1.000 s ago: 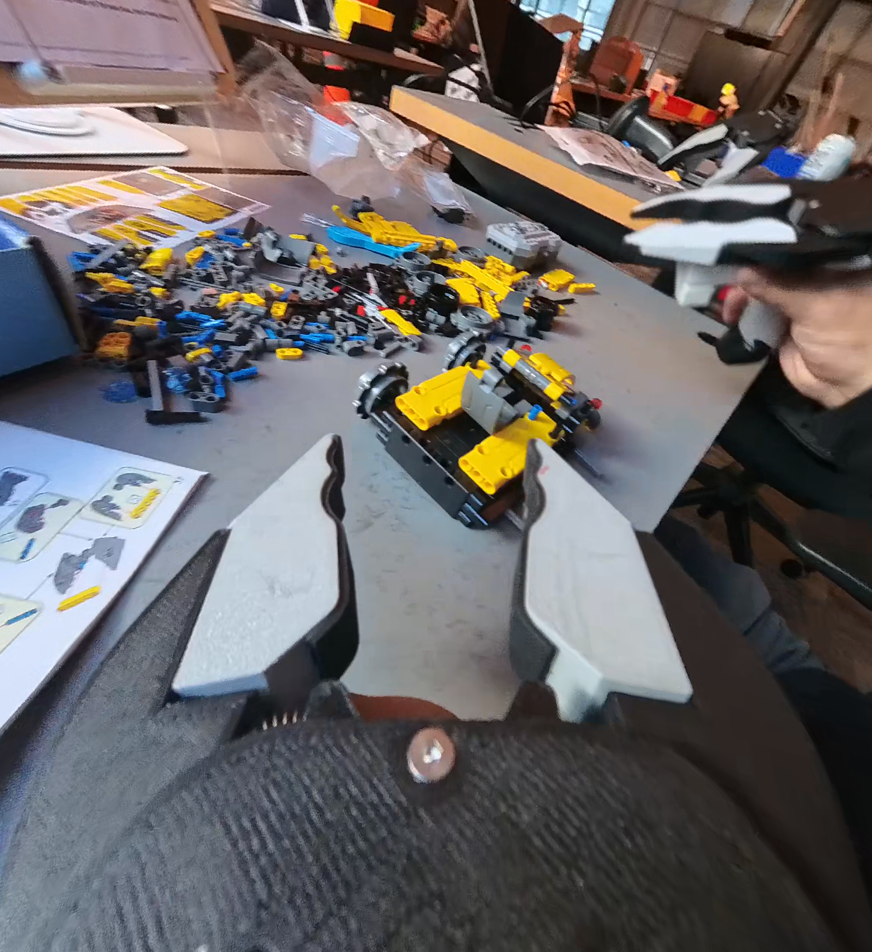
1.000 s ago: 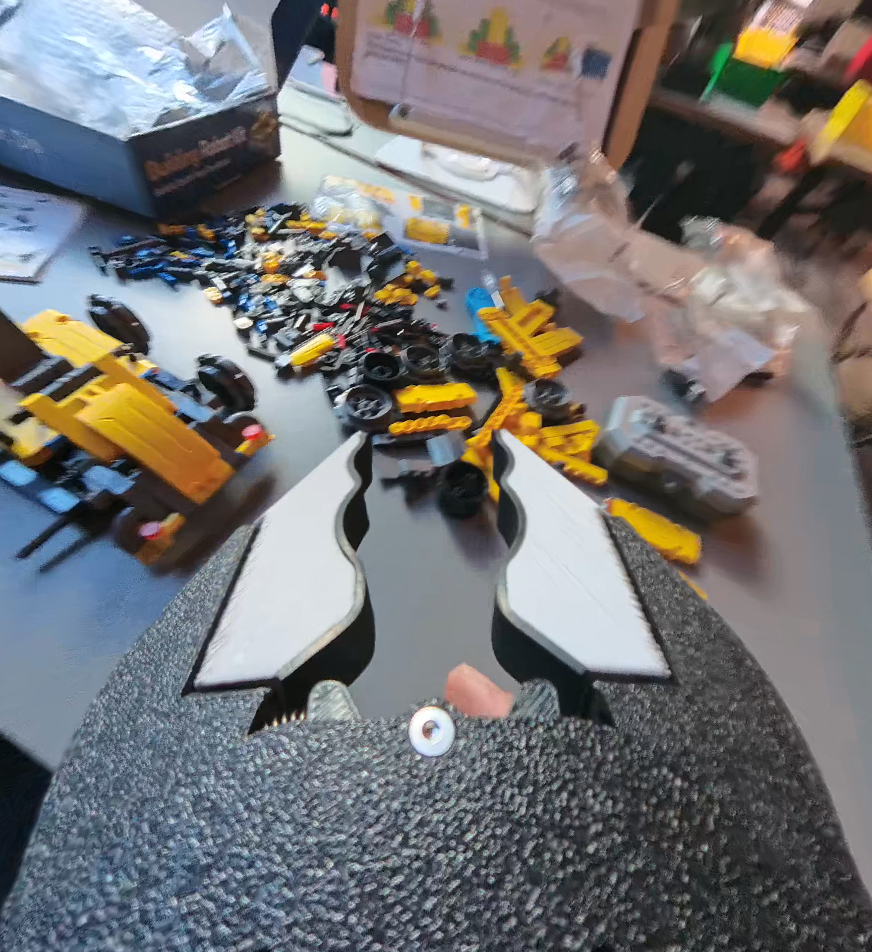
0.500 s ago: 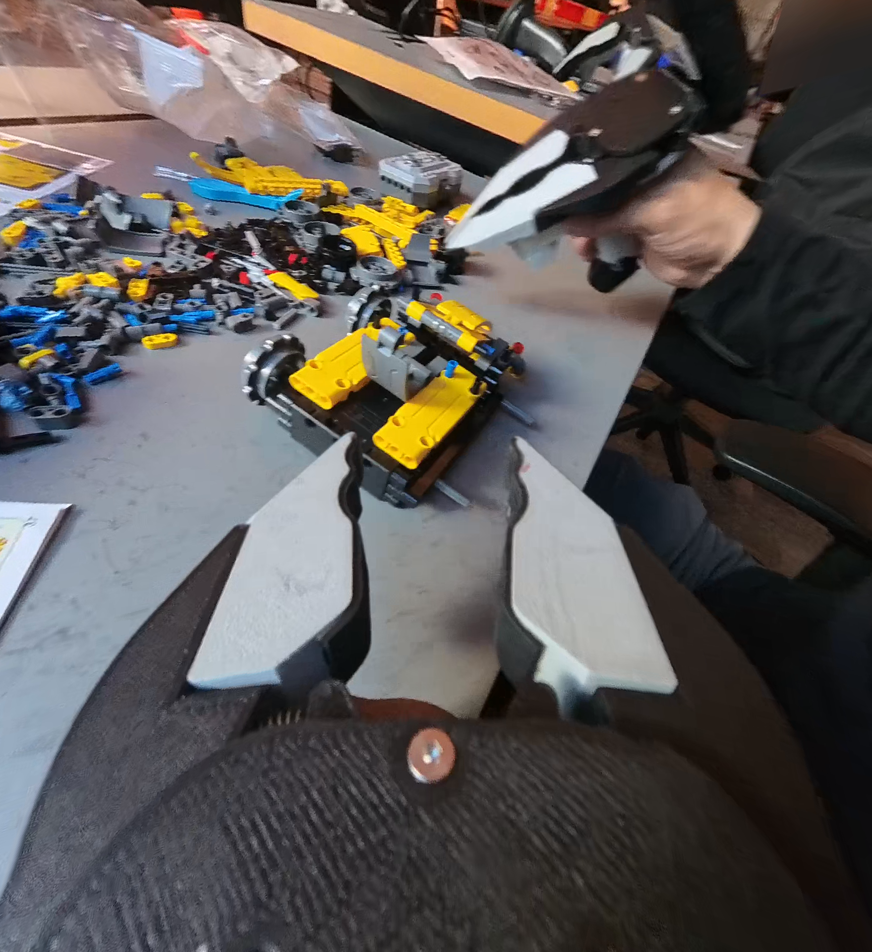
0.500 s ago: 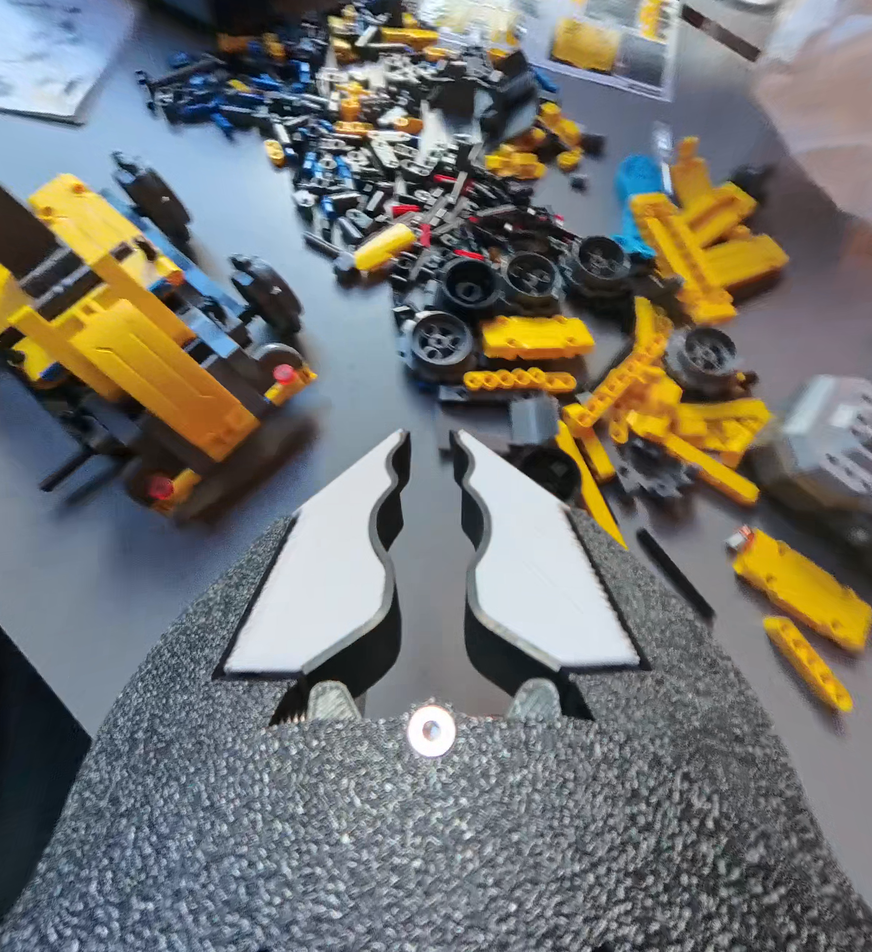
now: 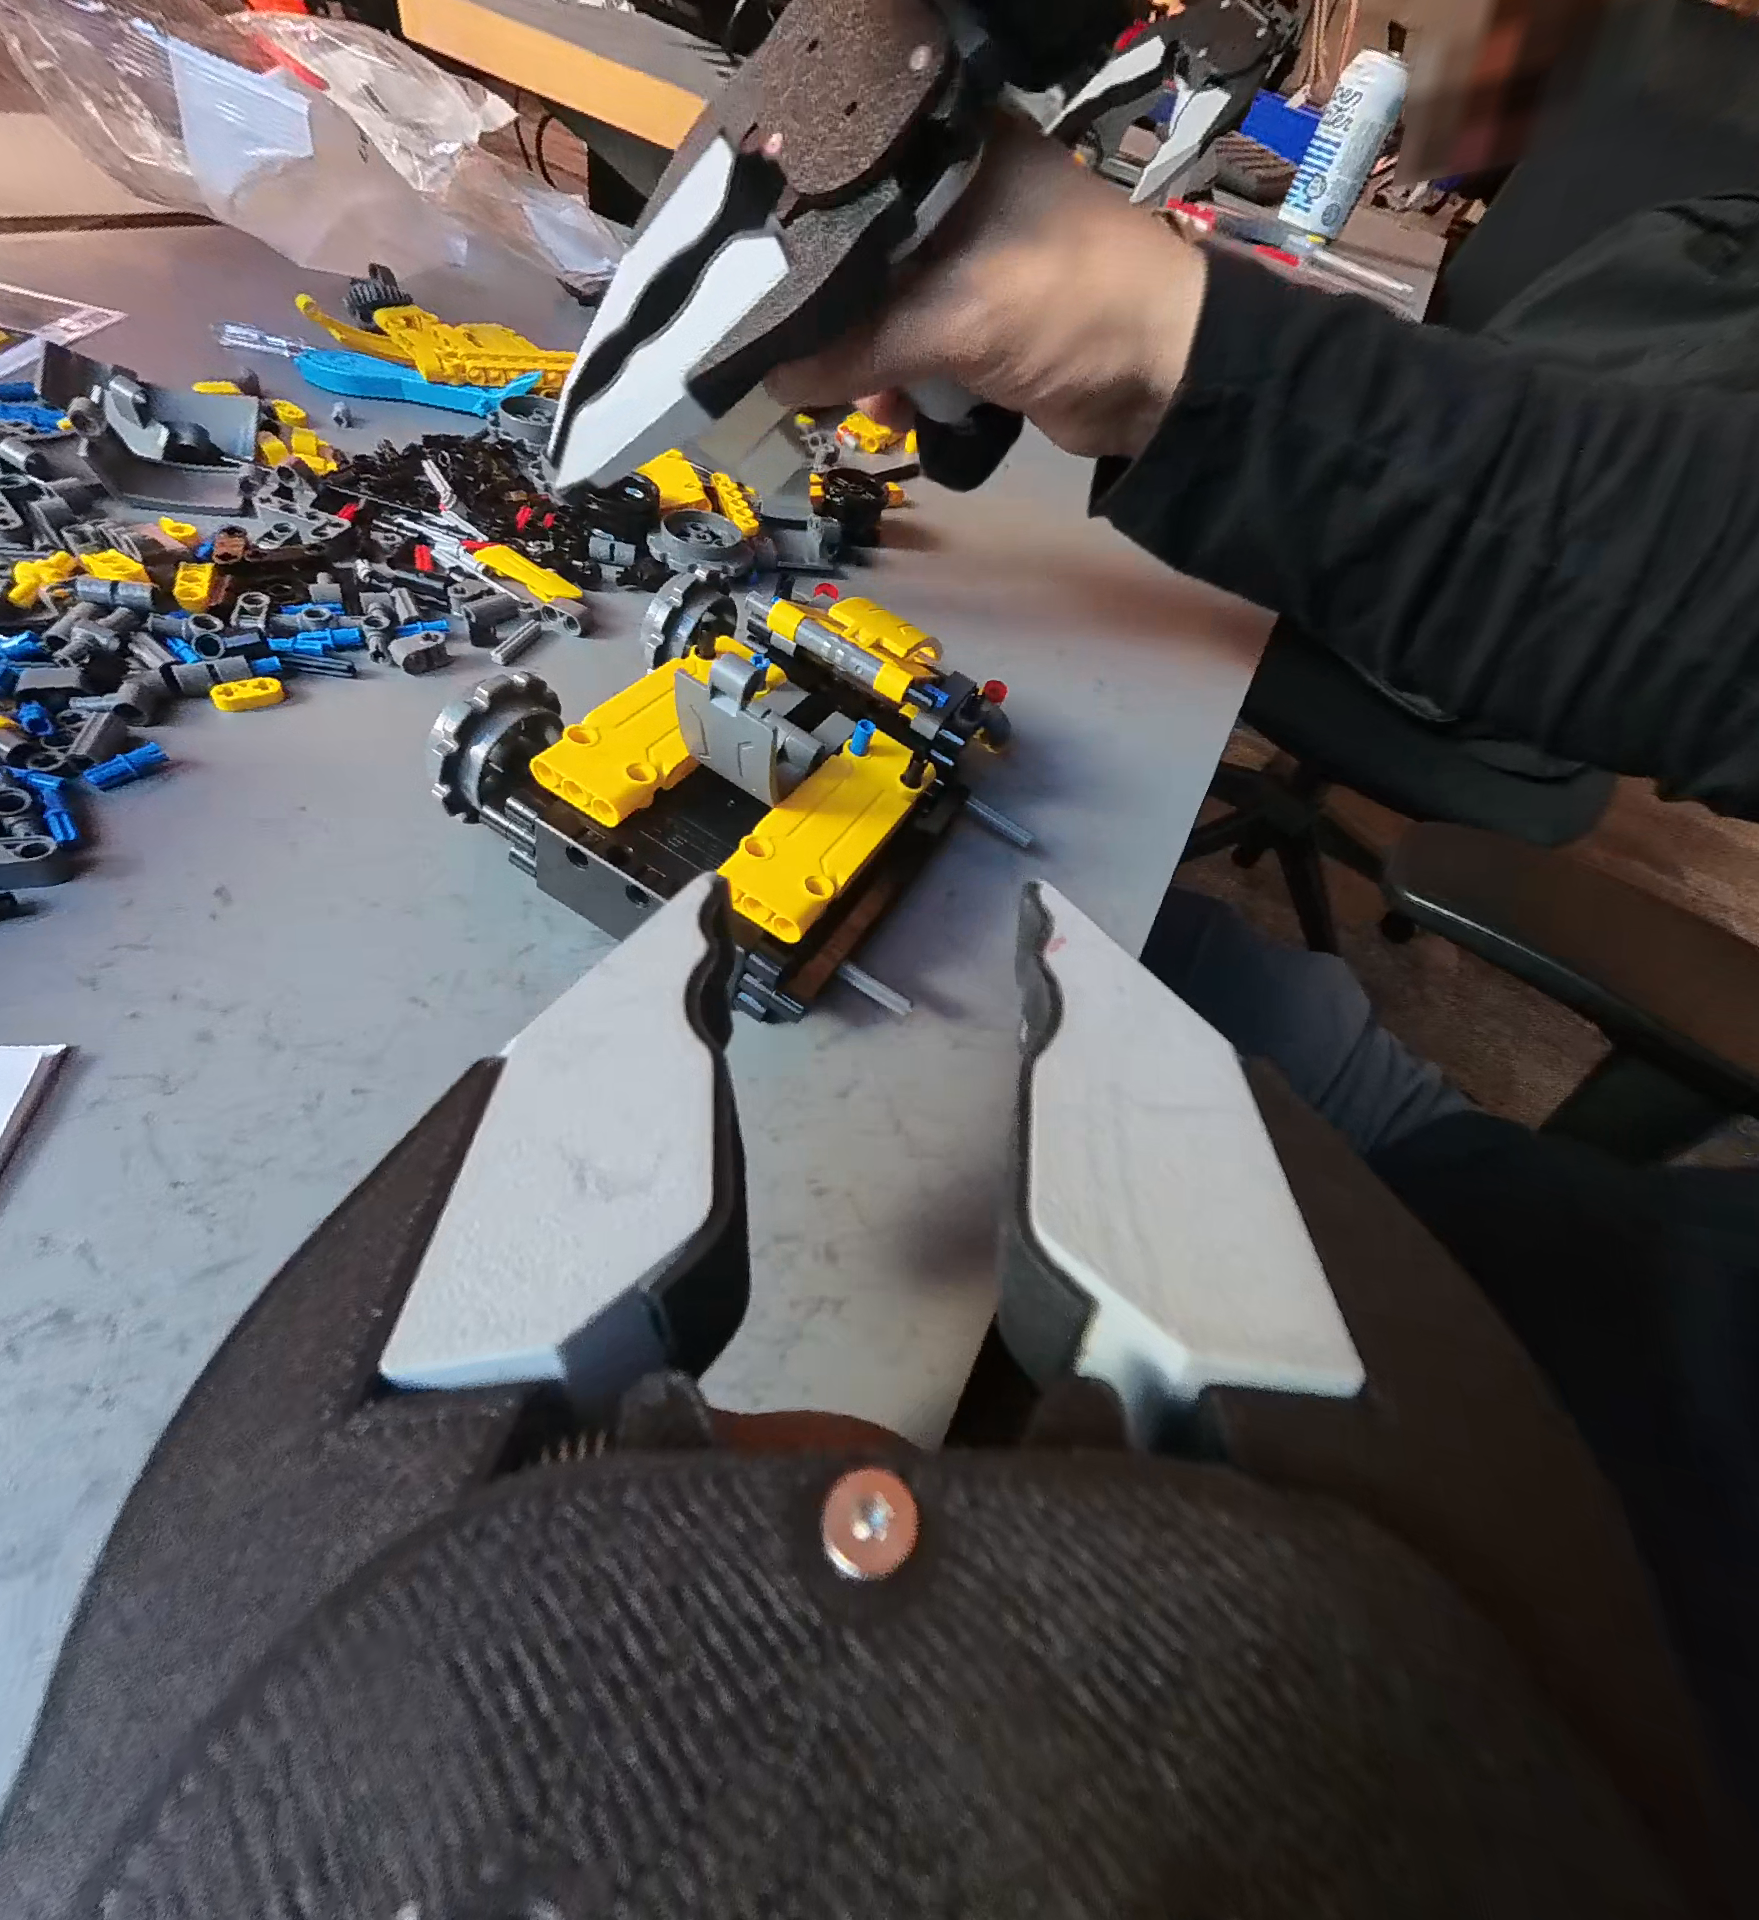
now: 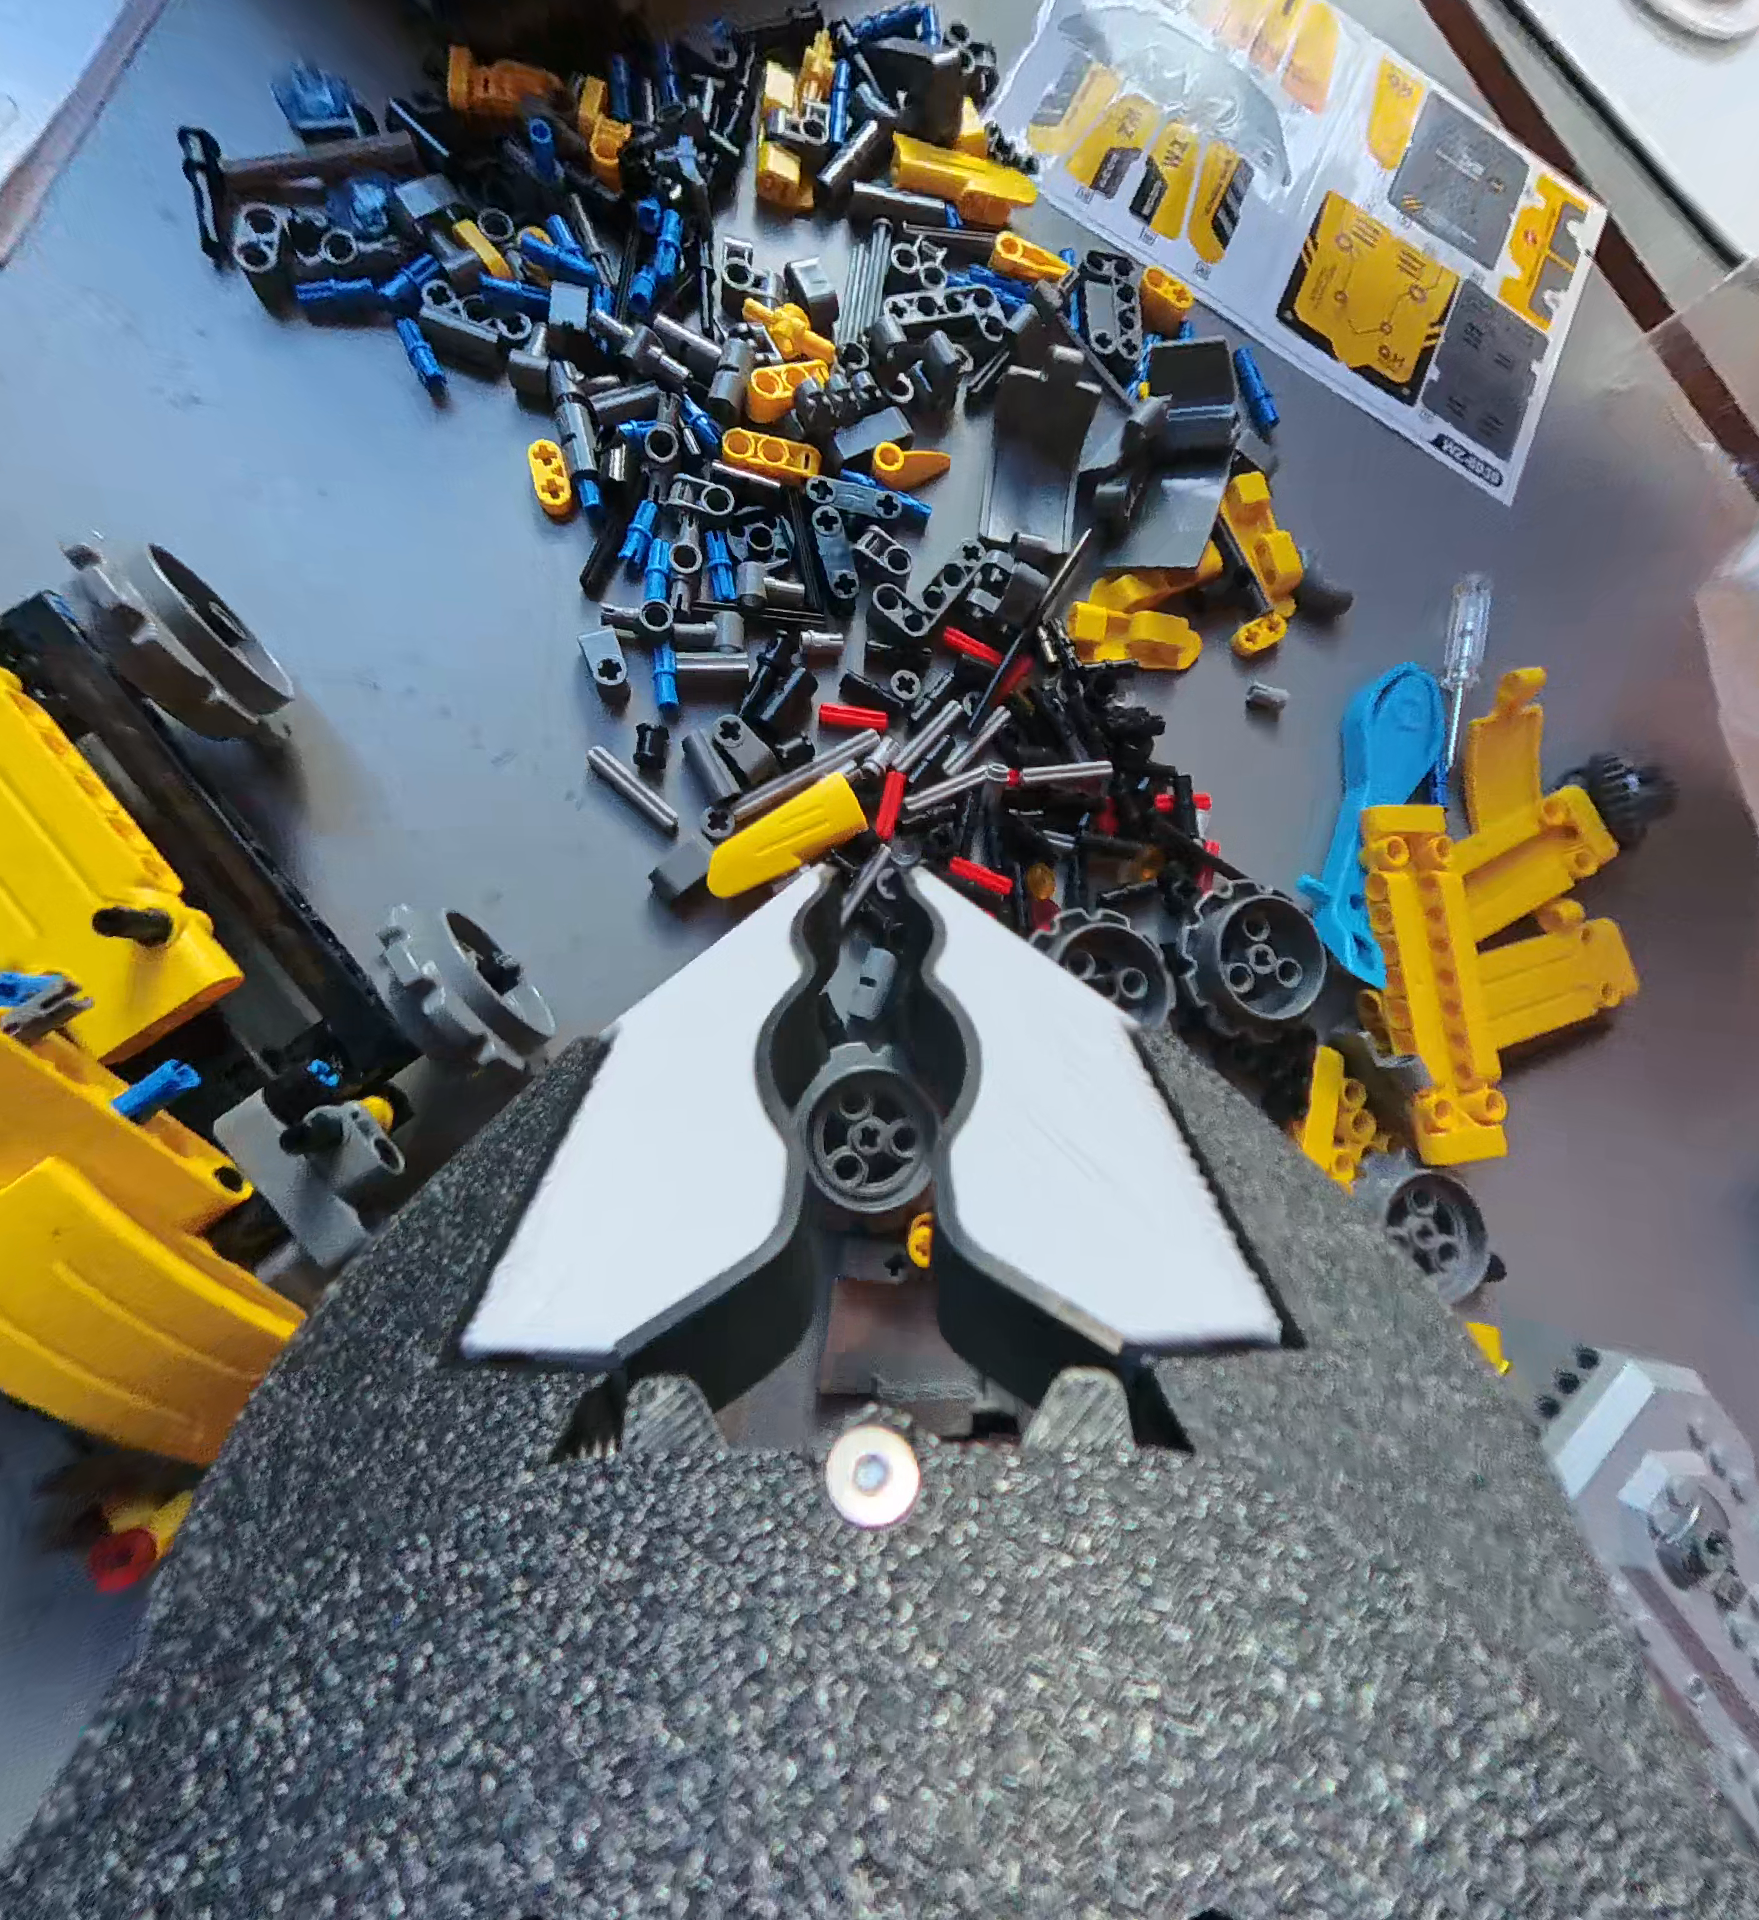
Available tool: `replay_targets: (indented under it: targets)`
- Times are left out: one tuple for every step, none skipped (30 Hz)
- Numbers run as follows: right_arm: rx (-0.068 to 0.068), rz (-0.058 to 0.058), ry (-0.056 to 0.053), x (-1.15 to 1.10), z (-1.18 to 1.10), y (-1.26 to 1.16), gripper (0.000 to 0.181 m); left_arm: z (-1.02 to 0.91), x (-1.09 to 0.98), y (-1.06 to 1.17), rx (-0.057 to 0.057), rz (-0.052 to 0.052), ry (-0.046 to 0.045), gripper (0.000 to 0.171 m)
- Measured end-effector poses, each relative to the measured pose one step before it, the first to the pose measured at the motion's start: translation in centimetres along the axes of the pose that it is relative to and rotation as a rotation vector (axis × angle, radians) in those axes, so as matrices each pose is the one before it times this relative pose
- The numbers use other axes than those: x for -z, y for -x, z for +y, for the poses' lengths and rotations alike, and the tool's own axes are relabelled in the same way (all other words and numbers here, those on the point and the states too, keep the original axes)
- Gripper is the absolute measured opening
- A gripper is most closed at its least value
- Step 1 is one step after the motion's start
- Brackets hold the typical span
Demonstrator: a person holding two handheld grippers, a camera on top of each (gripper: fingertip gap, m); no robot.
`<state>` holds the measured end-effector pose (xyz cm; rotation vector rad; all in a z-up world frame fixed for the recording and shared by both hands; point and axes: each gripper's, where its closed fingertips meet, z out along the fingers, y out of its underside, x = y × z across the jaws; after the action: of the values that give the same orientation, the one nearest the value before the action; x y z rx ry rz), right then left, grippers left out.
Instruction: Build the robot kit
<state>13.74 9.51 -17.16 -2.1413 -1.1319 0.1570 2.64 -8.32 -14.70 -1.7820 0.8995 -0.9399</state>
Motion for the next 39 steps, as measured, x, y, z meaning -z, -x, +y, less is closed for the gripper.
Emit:
replay_targets:
  targets:
    - [-0.0163,0.0077,0.0137,-0.193,0.108,-0.065,0.010,0.021,-0.006,-0.018,0.0019,0.0030,0.00175,0.052]
    - [-0.0194,0.0010,0.0042,-0.105,0.001,-0.006,0.010,-0.011,0.000,0.004,0.0030,0.0020,0.00012,0.052]
    - [-0.0160,-0.0056,-0.0046,0.009,-0.126,0.074,0.009,-0.009,0.011,-0.001,0.0031,0.0024,-0.00089,0.052]
    - [-0.0105,-0.0028,-0.0073,0.080,-0.180,0.038,0.010,-0.018,0.025,-0.008,0.0029,0.0025,-0.00117,0.052]
    - [-0.0040,0.0043,-0.0063,0.113,-0.168,-0.044,0.015,-0.036,0.016,-0.012,0.0023,0.0027,-0.00166,0.052]
    - [0.0011,0.0114,-0.0046,0.113,-0.111,-0.123,0.023,-0.019,0.029,-0.012,0.0020,0.0020,-0.00170,0.051]
    - [0.0024,0.0173,-0.0055,0.123,-0.073,-0.174,0.029,-0.015,0.003,0.002,0.0018,0.0014,-0.00060,0.051]
    - [0.0027,0.0103,-0.0064,0.107,-0.039,-0.072,0.033,0.014,-0.006,0.010,0.0016,0.0005,0.00109,0.052]
    - [-0.0006,-0.0004,-0.0024,0.070,0.055,0.086,0.032,0.014,-0.013,0.008,0.0010,-0.0005,0.00175,0.052]
    - [-0.0064,-0.0004,0.0029,0.036,0.170,0.034,0.031,0.024,-0.011,-0.004,-0.0002,0.0000,0.00133,0.052]
    - [-0.0077,0.0013,0.0053,0.028,0.247,-0.015,0.032,0.007,-0.011,-0.013,-0.0010,0.0002,0.00050,0.052]
    - [-0.0066,0.0026,0.0041,0.055,0.265,-0.078,0.032,0.008,-0.002,-0.004,-0.0010,-0.0001,0.00044,0.052]
    - [-0.0066,0.0041,0.0022,0.108,0.265,-0.142,0.032,0.004,0.004,-0.013,-0.0008,0.0007,0.00002,0.052]
    - [-0.0084,0.0034,0.0016,0.210,0.264,-0.155,0.031,-0.020,0.023,-0.004,0.0003,0.0003,-0.00141,0.052]
    - [-0.0112,0.0040,-0.0012,0.347,0.235,-0.211,0.031,-0.021,0.010,0.010,0.0016,0.0007,-0.00136,0.052]
    - [-0.0120,0.0054,-0.0079,0.494,0.154,-0.271,0.030,-0.004,0.009,0.000,0.0027,0.0016,-0.00061,0.052]
    - [-0.0115,0.0053,-0.0123,0.613,0.111,-0.334,0.028,-0.018,0.016,0.014,0.0035,0.0015,-0.00154,0.052]
    - [-0.0121,0.0069,-0.0136,0.693,0.083,-0.410,0.025,-0.036,0.023,0.018,0.0034,0.0013,-0.00229,0.052]
    - [-0.0118,0.0069,-0.0142,0.718,0.061,-0.431,0.023,-0.012,0.012,0.023,0.0031,0.0007,-0.00096,0.052]
    - [-0.0098,0.0003,-0.0113,0.728,0.108,-0.322,0.022,0.013,-0.026,0.023,0.0030,-0.0005,0.00176,0.052]
    - [-0.0074,-0.0010,-0.0075,0.689,0.184,-0.266,0.018,0.043,-0.044,0.044,0.0024,-0.0019,0.00388,0.051]
    - [-0.0032,0.0030,-0.0064,0.617,0.240,-0.294,0.016,0.049,-0.048,0.051,0.0011,-0.0026,0.00416,0.051]
    - [0.0002,0.0033,-0.0036,0.519,0.342,-0.259,0.016,0.040,-0.037,0.028,-0.0001,-0.0030,0.00316,0.051]
    - [-0.0017,0.0074,0.0019,0.412,0.459,-0.299,0.015,0.028,-0.033,0.027,-0.0008,-0.0029,0.00198,0.051]
    - [-0.0068,0.0091,0.0047,0.287,0.550,-0.313,0.015,0.019,-0.022,0.025,-0.0009,-0.0021,0.00107,0.051]
    - [-0.0121,-0.0056,0.0024,0.152,0.504,-0.062,0.016,0.003,-0.005,0.005,-0.0006,-0.0009,0.00008,0.051]
    - [-0.0154,-0.0255,0.0009,0.009,0.427,0.315,0.019,-0.004,0.006,0.006,0.0002,-0.0002,-0.00043,0.051]
    - [-0.0140,-0.0344,0.0039,-0.125,0.392,0.525,0.021,-0.016,0.006,0.014,0.0012,-0.0004,-0.00113,0.051]
    - [-0.0070,-0.0309,0.0076,-0.263,0.342,0.549,0.026,-0.024,0.008,0.027,0.0017,-0.0006,-0.00160,0.051]
    - [0.0044,-0.0208,0.0089,-0.364,0.264,0.444,0.031,-0.010,0.000,0.025,0.0020,-0.0008,-0.00108,0.051]
    - [0.0141,-0.0093,0.0091,-0.422,0.160,0.310,0.035,-0.006,0.001,0.020,0.0020,-0.0009,-0.00001,0.051]
    - [0.0165,-0.0025,0.0101,-0.455,0.084,0.195,0.036,0.008,-0.007,0.020,0.0009,-0.0005,0.00045,0.051]
    - [0.0127,-0.0037,0.0103,-0.452,-0.005,0.191,0.037,0.003,0.001,0.002,-0.0002,-0.0001,0.00019,0.051]
    - [0.0083,-0.0083,0.0091,-0.444,-0.065,0.223,0.038,0.000,0.012,-0.009,-0.0005,0.0000,-0.00062,0.051]
    - [0.0064,-0.0077,0.0082,-0.419,-0.090,0.178,0.040,-0.021,0.025,-0.007,-0.0007,0.0004,-0.00171,0.051]
    - [0.0068,-0.0012,0.0090,-0.381,-0.046,0.046,0.040,-0.019,0.026,-0.024,-0.0007,0.0016,-0.00161,0.051]
    - [0.0067,0.0050,0.0108,-0.377,0.014,-0.089,0.041,-0.016,0.018,-0.021,0.0000,0.0018,-0.00173,0.051]
    - [0.0042,0.0030,0.0124,-0.362,0.068,-0.082,0.041,-0.027,0.026,-0.017,0.0007,0.0020,-0.00175,0.051]
    - [0.0001,-0.0057,0.0121,-0.365,0.089,0.050,0.041,-0.009,0.018,-0.021,0.0012,0.0024,-0.00069,0.051]
